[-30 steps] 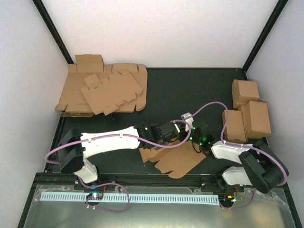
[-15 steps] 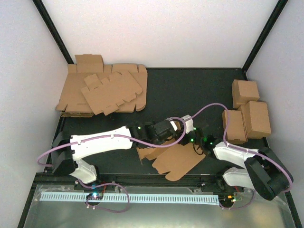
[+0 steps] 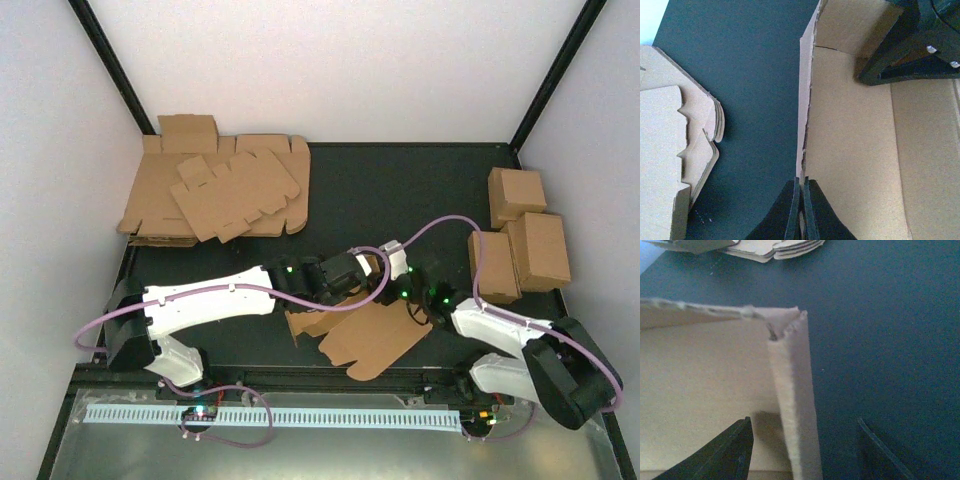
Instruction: Fold the paper box
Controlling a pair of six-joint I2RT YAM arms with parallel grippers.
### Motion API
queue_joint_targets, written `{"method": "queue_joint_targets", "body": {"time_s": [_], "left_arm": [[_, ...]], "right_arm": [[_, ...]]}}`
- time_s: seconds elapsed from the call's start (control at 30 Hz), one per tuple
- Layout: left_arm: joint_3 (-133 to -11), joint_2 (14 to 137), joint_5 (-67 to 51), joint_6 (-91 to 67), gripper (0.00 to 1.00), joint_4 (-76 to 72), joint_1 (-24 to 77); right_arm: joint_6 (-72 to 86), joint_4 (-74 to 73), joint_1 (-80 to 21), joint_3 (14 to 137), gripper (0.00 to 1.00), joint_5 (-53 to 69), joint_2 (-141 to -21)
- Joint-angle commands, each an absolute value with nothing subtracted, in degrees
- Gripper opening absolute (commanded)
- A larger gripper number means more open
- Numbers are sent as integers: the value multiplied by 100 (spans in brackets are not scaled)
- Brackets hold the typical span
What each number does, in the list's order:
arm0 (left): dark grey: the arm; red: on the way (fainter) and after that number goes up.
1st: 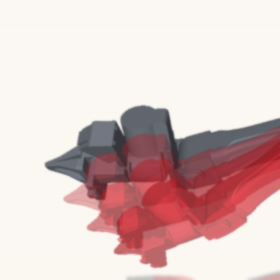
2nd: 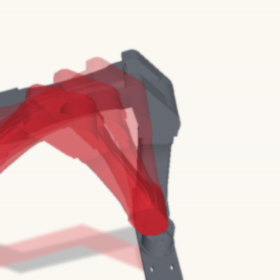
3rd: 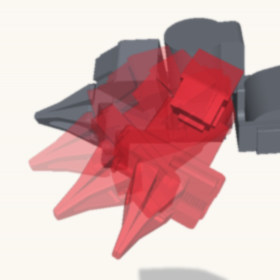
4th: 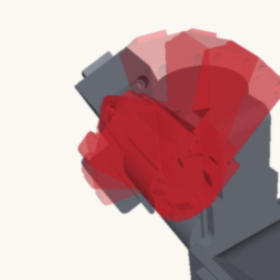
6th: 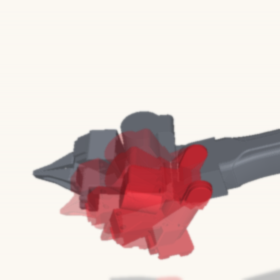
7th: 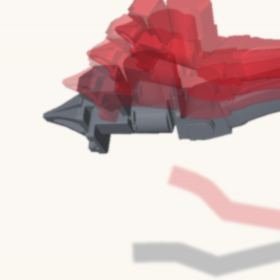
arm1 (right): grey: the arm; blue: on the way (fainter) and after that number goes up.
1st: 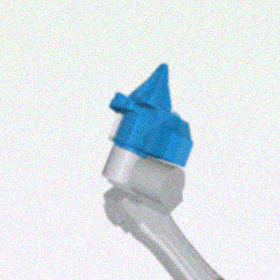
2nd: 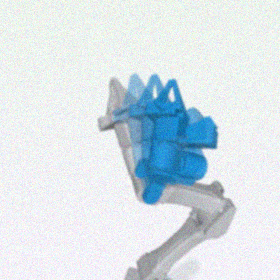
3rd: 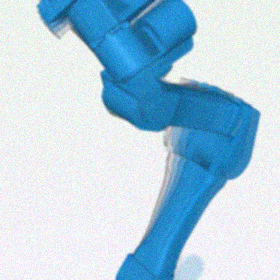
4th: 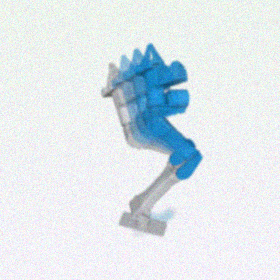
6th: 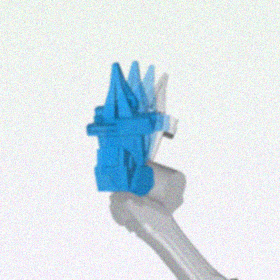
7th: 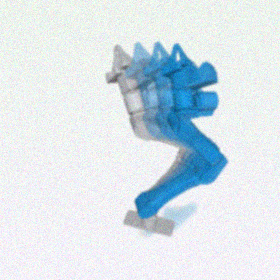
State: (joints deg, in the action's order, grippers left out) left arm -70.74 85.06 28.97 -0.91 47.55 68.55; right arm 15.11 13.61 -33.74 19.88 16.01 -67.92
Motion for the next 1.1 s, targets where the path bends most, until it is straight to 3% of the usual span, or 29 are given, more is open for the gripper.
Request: {"method": "queue_joint_targets", "body": {"time_s": [0.0,0.4,0.7,0.83,0.97,1.07], "left_arm": [[-7102,8340,2980,-35,2,4800,6862],[-7093,8272,2934,-39,1,4808,6864],[-7110,8250,2909,-35,1,4808,6864],[-7128,8290,2930,-35,2,4816,6863],[-7145,8323,2914,-26,2,4808,6862],[-7154,8334,2902,-26,2,4806,6864]], "right_arm": [[1392,1145,-3415,2208,59,1628,-6580],[1307,730,-3411,2470,61,1411,-6496],[1193,471,-3411,2602,44,1327,-6639],[1155,342,-3411,2603,26,1207,-6594],[1165,335,-3413,2634,21,1137,-6593],[1153,305,-3412,2677,9,1080,-6611]]}}
